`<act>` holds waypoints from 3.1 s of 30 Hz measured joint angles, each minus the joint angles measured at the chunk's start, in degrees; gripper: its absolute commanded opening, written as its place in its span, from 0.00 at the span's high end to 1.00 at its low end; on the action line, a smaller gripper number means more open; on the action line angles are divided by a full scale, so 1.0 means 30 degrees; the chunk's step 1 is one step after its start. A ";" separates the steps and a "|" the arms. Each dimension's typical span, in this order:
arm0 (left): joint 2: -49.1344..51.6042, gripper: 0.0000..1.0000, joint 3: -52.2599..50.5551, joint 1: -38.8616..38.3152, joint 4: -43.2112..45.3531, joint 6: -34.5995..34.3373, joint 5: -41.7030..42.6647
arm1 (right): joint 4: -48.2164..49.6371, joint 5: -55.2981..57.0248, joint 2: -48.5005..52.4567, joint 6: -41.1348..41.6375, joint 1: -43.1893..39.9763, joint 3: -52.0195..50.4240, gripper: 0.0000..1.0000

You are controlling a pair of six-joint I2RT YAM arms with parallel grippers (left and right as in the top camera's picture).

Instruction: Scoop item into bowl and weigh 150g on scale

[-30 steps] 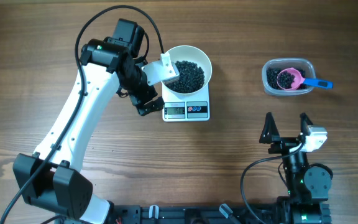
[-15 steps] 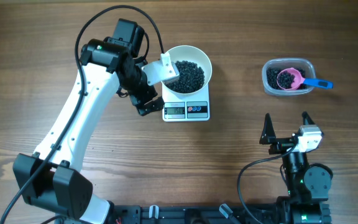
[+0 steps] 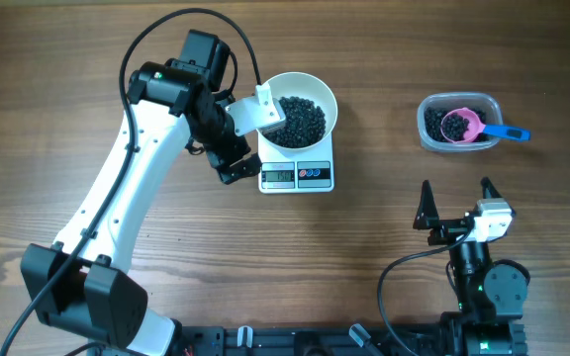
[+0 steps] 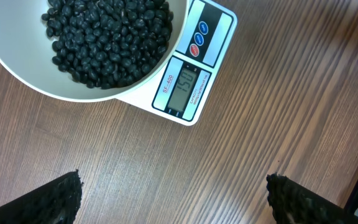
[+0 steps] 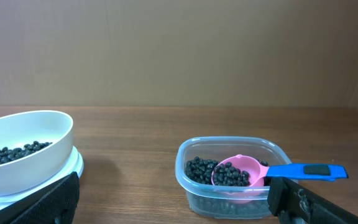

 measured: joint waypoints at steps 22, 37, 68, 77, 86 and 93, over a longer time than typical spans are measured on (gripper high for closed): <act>-0.0007 0.00 0.0000 0.0000 0.0000 0.0000 0.0000 | 0.0000 0.0000 0.0000 0.0000 0.0000 0.0000 0.00; 0.0000 0.00 0.0000 0.0000 0.0000 0.0000 0.0000 | -0.0007 -0.0007 0.0000 0.0000 0.0000 0.0000 0.00; 0.0000 0.00 0.0000 0.0000 0.0000 0.0000 0.0000 | -0.0007 -0.0007 0.0000 0.0000 0.0000 0.0000 0.00; 0.0000 0.00 0.0000 0.0000 0.0000 0.0000 0.0000 | -0.0007 -0.0007 0.0000 0.0000 0.0000 0.0000 0.00; -0.0007 0.00 -0.0036 0.0036 0.2543 -0.4867 0.0117 | 0.0000 -0.0007 0.0007 0.0000 0.0000 0.0000 0.00; -0.1260 0.00 -0.0211 0.1035 0.6812 -1.1774 0.0175 | -0.0015 -0.0007 0.0007 0.0000 0.0000 0.0000 0.00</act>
